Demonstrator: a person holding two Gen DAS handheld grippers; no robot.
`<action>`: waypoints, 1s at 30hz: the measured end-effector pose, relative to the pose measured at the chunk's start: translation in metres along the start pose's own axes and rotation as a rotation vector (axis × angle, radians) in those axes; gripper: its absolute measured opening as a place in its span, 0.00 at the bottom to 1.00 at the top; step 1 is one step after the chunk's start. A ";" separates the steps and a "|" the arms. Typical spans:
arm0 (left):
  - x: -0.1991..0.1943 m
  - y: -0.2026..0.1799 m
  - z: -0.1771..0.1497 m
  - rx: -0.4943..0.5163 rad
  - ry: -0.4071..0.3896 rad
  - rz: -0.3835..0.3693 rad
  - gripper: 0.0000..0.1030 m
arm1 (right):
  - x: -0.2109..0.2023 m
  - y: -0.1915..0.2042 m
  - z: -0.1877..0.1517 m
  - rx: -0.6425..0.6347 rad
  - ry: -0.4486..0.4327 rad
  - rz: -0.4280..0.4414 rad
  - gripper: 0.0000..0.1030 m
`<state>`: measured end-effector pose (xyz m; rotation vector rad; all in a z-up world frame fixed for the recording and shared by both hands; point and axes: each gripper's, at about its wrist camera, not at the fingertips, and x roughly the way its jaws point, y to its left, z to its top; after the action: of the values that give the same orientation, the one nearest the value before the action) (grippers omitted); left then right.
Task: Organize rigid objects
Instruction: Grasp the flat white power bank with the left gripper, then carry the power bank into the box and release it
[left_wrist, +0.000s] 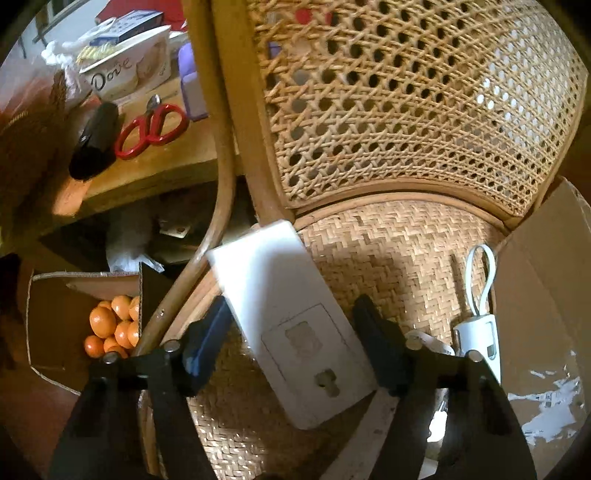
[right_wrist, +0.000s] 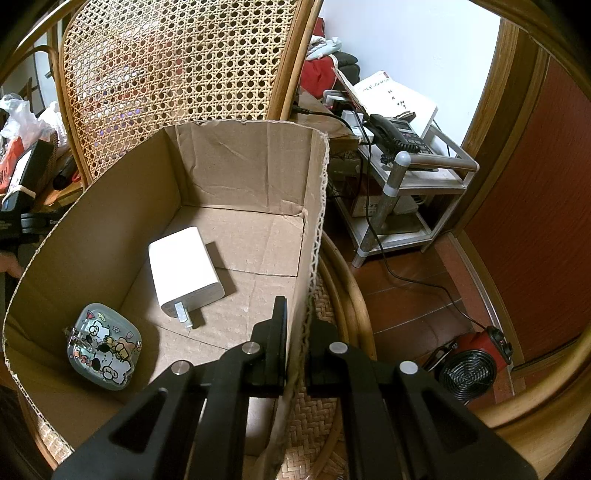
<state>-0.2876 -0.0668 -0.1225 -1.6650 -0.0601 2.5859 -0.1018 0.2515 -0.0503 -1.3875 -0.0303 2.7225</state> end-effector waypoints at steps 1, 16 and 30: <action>-0.001 -0.002 0.000 0.010 -0.001 0.000 0.45 | 0.000 0.000 0.000 0.000 -0.001 0.000 0.07; -0.032 -0.025 0.000 0.071 -0.070 -0.079 0.45 | 0.000 0.000 0.000 0.000 0.000 -0.001 0.07; -0.105 -0.051 -0.003 0.137 -0.228 -0.360 0.45 | 0.000 0.000 0.000 0.000 -0.001 -0.001 0.07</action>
<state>-0.2400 -0.0235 -0.0247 -1.1827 -0.1727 2.4268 -0.1021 0.2512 -0.0504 -1.3864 -0.0311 2.7222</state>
